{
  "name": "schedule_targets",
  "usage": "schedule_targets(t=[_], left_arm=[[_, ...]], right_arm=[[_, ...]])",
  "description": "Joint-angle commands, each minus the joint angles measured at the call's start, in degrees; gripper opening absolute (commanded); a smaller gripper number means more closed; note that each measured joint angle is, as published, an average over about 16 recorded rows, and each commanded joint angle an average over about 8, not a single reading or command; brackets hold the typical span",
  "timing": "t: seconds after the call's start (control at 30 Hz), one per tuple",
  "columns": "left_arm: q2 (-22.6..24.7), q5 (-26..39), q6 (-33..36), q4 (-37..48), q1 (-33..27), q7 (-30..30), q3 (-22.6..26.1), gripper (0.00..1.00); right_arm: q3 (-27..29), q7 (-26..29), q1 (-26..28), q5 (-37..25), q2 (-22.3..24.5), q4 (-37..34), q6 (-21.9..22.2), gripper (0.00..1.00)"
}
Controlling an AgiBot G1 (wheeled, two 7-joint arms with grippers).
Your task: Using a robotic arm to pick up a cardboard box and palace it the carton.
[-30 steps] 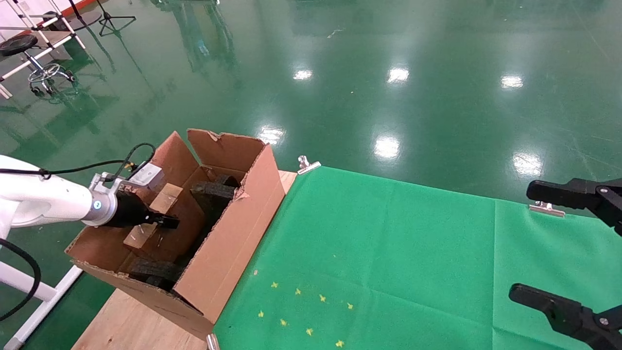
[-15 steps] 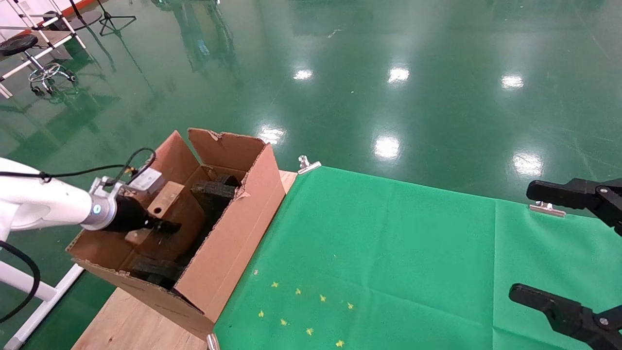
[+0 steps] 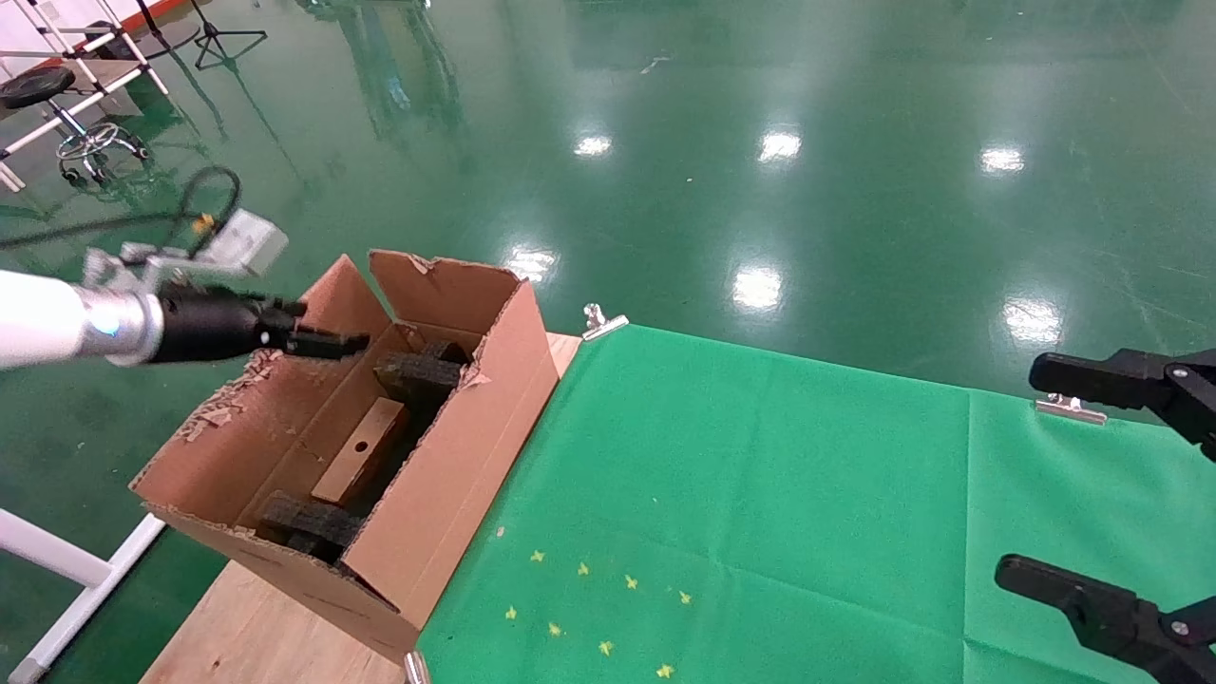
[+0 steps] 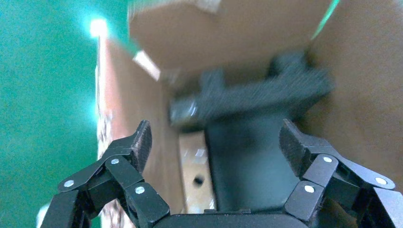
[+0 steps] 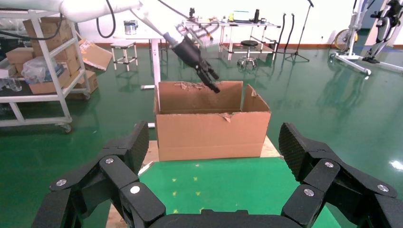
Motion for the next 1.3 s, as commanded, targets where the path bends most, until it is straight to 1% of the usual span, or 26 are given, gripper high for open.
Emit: schedule_targets(t=[0.03,0.17,0.43,0.57,1.3], left_arm=[[-1.75,-2.11,2.29,-3.06,0.43,0.34,-1.10,1.00],[-2.61,-2.46,3.36,-6.09,1.04,-0.33,-0.85,1.00],[-2.54,-3.59,3.77,-7.10,1.91,0.16,-1.08,1.00],[-2.58,-6.65,5.00,-9.52,3.42,0.99,-1.82,1.00],[-2.37,-28.10,13.13,-25.23,13.94,7.22,-7.39,1.00]], right_arm=[[0.00,0.00,0.00,0.00,0.00,0.00,0.00,1.00],[0.00,0.00,-0.01,0.00,0.00,-0.01,0.01,1.00],[0.00,0.00,-0.01,0.00,0.01,-0.01,0.01,1.00],[0.00,0.00,-0.01,0.00,0.01,-0.01,0.01,1.00],[0.00,0.00,-0.01,0.00,0.01,-0.01,0.01,1.00]])
